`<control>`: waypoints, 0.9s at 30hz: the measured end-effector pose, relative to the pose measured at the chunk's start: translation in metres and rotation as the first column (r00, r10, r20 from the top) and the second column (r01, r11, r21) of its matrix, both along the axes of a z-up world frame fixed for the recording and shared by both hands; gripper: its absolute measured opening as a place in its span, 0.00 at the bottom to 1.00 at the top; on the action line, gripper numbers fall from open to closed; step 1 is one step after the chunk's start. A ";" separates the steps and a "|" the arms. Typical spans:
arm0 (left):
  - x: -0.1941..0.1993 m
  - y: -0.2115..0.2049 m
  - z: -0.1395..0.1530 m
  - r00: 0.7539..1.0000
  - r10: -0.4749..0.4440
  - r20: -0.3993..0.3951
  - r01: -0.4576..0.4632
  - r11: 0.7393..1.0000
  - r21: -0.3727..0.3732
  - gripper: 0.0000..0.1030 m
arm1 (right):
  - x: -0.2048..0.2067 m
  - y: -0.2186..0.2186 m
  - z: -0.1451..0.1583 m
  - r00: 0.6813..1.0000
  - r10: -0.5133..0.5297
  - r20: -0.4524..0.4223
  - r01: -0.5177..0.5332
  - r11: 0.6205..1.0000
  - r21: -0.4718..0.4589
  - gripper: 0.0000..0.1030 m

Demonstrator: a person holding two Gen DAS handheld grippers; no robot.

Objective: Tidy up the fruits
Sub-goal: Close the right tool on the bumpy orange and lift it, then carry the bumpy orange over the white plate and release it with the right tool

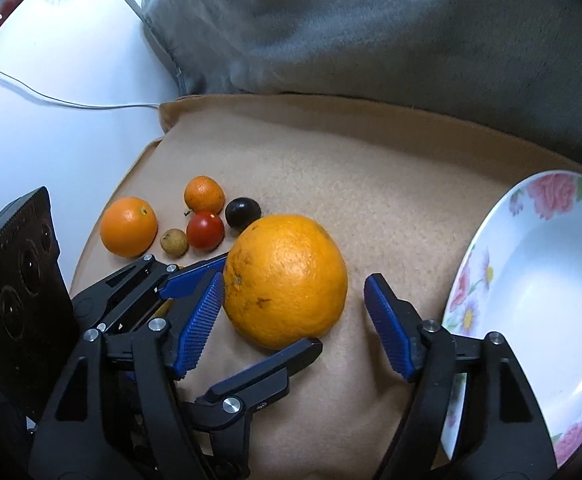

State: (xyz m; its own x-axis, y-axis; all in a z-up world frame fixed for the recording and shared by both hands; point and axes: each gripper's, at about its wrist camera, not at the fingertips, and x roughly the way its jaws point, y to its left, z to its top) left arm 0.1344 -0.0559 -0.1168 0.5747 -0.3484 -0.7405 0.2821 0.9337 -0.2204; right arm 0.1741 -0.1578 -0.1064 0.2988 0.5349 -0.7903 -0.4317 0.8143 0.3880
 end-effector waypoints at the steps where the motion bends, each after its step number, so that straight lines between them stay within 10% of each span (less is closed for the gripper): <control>1: 0.000 0.000 0.001 1.000 0.001 -0.001 -0.001 1.000 -0.003 0.72 | 0.000 0.001 0.000 1.000 0.007 -0.008 -0.007 1.000 0.010 0.66; 27: -0.008 -0.033 0.036 0.998 -0.054 0.021 0.055 0.997 -0.047 0.71 | -0.023 -0.054 0.032 0.995 -0.085 0.059 0.082 0.995 0.047 0.64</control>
State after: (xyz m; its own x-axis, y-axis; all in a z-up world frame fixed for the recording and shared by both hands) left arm 0.1267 -0.0890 -0.0812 0.5681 -0.4143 -0.7111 0.3373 0.9054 -0.2580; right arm 0.1512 -0.2113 -0.0747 0.3905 0.5405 -0.7452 -0.3866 0.8310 0.4000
